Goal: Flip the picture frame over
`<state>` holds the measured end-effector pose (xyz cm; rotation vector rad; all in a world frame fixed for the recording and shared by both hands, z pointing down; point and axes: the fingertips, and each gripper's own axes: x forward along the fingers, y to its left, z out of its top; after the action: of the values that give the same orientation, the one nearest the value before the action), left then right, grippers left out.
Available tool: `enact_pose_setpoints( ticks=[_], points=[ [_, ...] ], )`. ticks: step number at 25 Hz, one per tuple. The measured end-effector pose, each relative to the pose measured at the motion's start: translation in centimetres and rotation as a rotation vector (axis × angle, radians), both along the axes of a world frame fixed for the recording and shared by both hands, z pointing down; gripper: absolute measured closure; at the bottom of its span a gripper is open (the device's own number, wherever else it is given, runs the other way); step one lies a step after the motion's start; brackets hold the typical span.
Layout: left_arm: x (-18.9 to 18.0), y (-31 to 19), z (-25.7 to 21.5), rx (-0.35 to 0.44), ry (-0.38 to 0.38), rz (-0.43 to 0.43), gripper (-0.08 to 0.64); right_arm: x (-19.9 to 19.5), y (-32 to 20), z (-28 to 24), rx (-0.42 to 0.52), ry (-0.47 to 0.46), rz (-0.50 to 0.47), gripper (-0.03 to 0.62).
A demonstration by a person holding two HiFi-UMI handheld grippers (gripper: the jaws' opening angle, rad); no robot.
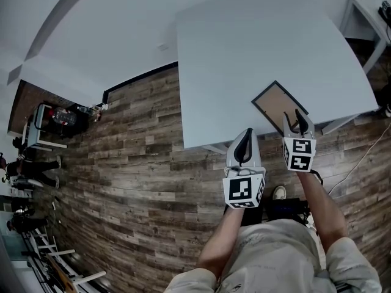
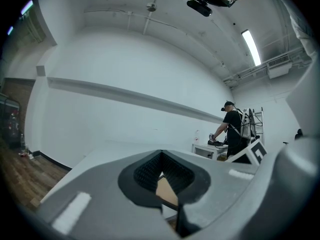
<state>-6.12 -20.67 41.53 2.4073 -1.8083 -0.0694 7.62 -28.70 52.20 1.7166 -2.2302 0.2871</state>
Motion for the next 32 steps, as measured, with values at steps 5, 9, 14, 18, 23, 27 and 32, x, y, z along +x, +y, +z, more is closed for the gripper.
enact_pose_setpoints(
  ticks=[5,9,14,18,23,27,32],
  points=[
    [-0.3,-0.4,-0.5,0.011,0.001,-0.014,0.560,-1.2,0.6,-6.1,0.163,-0.021,-0.076,0.420],
    [-0.6,-0.7,-1.2,0.025,-0.003,-0.026,0.560,-1.8,1.7,-9.9,0.249,-0.034,-0.129,0.437],
    [-1.3,-0.9,-2.2,0.044,-0.005,-0.043,0.560,-1.9,3.5,-13.3,0.331,-0.035,-0.166,0.469],
    [-1.6,-0.8,-2.7,0.059,-0.008,-0.053,0.560,-1.6,4.8,-14.2,0.357,-0.039,-0.180,0.480],
    [-1.5,-0.6,-3.7,0.085,-0.017,-0.068,0.560,-1.2,6.0,-15.2,0.388,-0.031,-0.192,0.495],
    [-1.7,-0.1,-4.1,0.096,-0.025,-0.080,0.560,-1.1,6.6,-15.8,0.402,-0.054,-0.192,0.528],
    [-1.9,0.3,-4.3,0.097,-0.029,-0.092,0.560,-0.4,6.7,-16.1,0.408,-0.067,-0.178,0.569]
  ],
)
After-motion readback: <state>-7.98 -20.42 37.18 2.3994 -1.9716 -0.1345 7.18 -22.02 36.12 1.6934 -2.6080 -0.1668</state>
